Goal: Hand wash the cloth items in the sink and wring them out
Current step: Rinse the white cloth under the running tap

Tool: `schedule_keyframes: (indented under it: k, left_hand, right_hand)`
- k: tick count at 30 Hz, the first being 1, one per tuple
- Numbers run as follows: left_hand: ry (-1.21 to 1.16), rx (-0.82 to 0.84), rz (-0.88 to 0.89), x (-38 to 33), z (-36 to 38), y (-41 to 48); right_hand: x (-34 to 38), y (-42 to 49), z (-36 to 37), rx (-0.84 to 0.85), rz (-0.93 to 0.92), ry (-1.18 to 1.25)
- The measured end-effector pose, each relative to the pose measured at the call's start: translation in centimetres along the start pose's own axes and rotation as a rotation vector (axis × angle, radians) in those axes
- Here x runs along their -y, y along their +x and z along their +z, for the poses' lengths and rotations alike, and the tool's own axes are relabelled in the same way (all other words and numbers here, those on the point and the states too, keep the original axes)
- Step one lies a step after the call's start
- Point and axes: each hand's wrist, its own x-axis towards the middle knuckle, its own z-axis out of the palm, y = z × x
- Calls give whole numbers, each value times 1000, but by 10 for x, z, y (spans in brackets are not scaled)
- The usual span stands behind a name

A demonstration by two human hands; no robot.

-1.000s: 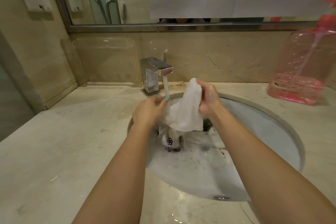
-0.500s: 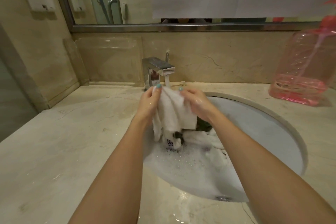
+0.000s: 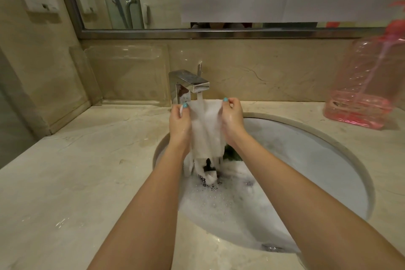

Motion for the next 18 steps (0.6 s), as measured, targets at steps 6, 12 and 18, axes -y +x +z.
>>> schedule_keyframes:
  k: [6, 12, 18]
  left_hand:
    - [-2, 16, -119, -8, 14, -7]
    - [38, 65, -176, -7, 21, -19]
    - [92, 119, -100, -12, 27, -27]
  right_hand:
    - [1, -31, 8, 146, -172, -194]
    - [0, -33, 19, 54, -298, -276]
    - [-5, -27, 9, 21, -125, -163]
